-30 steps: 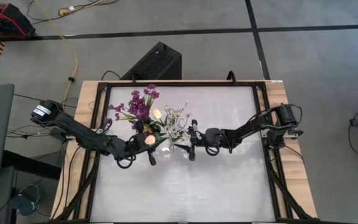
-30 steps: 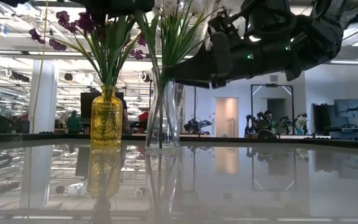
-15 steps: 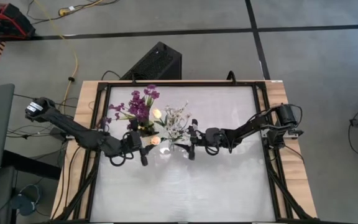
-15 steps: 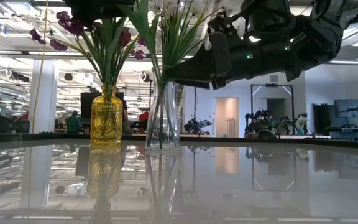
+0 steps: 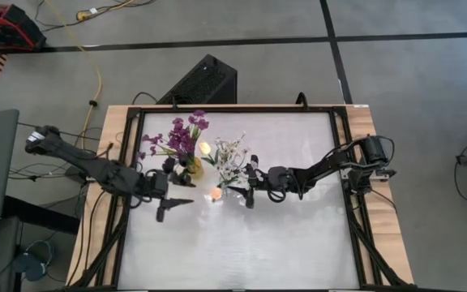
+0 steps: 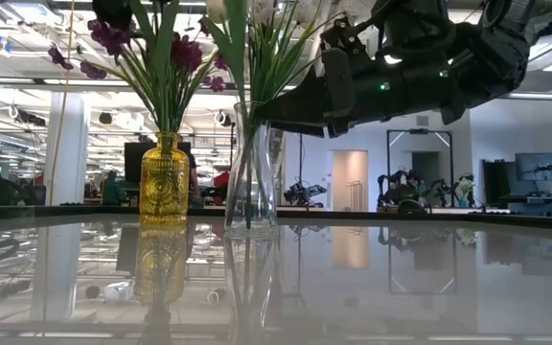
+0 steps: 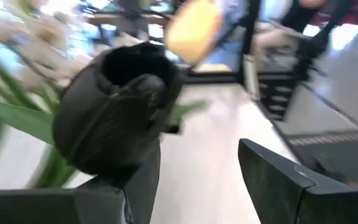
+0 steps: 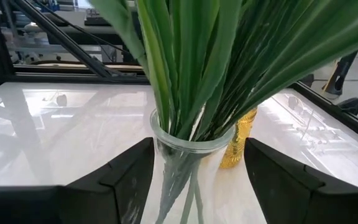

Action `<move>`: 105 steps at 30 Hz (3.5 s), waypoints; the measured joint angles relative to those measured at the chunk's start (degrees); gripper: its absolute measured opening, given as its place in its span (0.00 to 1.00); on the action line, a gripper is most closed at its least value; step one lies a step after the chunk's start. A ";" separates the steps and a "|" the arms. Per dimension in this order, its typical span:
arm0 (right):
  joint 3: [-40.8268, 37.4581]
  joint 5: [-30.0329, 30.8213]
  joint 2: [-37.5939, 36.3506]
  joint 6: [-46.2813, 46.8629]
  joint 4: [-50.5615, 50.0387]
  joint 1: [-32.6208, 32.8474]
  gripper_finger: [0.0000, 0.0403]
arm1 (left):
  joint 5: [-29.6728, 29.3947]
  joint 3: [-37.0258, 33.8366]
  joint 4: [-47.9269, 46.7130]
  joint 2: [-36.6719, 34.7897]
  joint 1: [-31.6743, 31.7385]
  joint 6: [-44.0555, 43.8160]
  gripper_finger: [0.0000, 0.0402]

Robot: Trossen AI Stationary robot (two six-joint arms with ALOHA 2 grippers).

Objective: Sort flowers into vase by color
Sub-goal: Return to Home Position

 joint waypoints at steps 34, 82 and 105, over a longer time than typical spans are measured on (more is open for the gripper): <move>-0.04 -8.94 -43.21 35.11 -63.68 10.42 0.68 | 23.61 -1.69 -34.18 -35.47 -0.08 -22.70 0.28; -32.64 -3.02 -53.08 12.02 -20.52 -2.47 0.04 | 28.55 -33.47 8.43 -35.15 18.64 13.34 0.00; -39.94 -4.07 -77.55 13.67 -40.27 -8.24 0.04 | 37.91 -34.26 2.01 -40.09 37.45 6.96 0.00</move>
